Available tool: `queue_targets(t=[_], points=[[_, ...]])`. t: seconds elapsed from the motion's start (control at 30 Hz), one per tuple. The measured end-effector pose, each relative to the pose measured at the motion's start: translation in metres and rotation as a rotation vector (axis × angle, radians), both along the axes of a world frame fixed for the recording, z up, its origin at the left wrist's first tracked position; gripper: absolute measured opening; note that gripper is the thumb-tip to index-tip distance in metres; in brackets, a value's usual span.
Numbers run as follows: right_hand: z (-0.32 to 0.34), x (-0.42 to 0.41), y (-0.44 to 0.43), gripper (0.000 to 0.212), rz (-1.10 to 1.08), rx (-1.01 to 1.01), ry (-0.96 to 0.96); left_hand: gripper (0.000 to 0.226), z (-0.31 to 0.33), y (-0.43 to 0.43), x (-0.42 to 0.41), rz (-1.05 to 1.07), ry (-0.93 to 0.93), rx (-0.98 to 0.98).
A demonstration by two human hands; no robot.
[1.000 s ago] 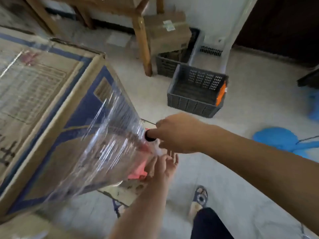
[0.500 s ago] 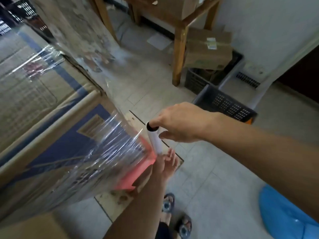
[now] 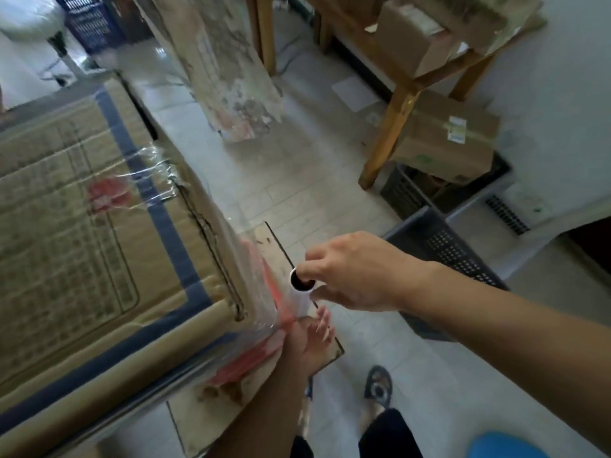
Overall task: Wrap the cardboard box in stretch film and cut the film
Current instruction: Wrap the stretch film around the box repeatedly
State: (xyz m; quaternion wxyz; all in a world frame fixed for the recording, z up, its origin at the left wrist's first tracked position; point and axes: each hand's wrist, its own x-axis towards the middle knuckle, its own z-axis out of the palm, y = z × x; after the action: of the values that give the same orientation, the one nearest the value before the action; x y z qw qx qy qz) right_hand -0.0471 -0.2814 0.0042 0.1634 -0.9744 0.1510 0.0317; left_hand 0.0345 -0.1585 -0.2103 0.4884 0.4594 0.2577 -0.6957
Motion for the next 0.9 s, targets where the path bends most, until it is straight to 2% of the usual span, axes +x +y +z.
queue_targets(t=[0.03, 0.1, 0.17, 0.27, 0.37, 0.47, 0.57, 0.67, 0.77, 0.9], points=[[0.000, 0.002, -0.005, 0.030, 0.035, 0.001, -0.010, 0.025, -0.003, -0.002, -0.002, 0.040, 0.006, 0.020], [-0.001, 0.006, -0.016, 0.027, 0.107, 0.014, -0.034, 0.047, -0.008, 0.001, -0.004, 0.054, 0.009, 0.026], [-0.002, 0.012, -0.026, 0.024, 0.191, 0.015, -0.056, 0.053, 0.001, 0.003, -0.005, 0.029, 0.012, 0.008], [-0.006, 0.025, -0.041, 0.022, 0.333, 0.036, -0.095, 0.033, 0.023, -0.003, -0.007, -0.250, -0.386, 0.144], [-0.008, 0.039, -0.056, 0.022, 0.477, 0.060, -0.128, 0.031, 0.039, -0.006, -0.009, -0.222, -0.622, 0.210], [-0.005, 0.049, -0.063, 0.020, 0.612, 0.060, -0.119, 0.035, 0.056, -0.013, -0.018, -0.158, -0.781, 0.227], [0.000, 0.057, -0.069, 0.016, 0.710, 0.039, -0.163, 0.032, 0.080, -0.024, -0.036, -0.333, -1.148, 0.294], [0.006, 0.063, -0.071, 0.015, 0.764, 0.054, -0.182, 0.022, 0.107, -0.016, -0.051, -0.253, -1.394, 0.318], [0.006, 0.066, -0.075, 0.016, 0.773, 0.053, -0.194, 0.035, 0.130, -0.006, -0.059, -0.108, -1.543, 0.380], [0.000, 0.064, -0.079, 0.016, 0.750, 0.070, -0.163, 0.057, 0.142, -0.020, -0.067, -0.036, -1.632, 0.290]])
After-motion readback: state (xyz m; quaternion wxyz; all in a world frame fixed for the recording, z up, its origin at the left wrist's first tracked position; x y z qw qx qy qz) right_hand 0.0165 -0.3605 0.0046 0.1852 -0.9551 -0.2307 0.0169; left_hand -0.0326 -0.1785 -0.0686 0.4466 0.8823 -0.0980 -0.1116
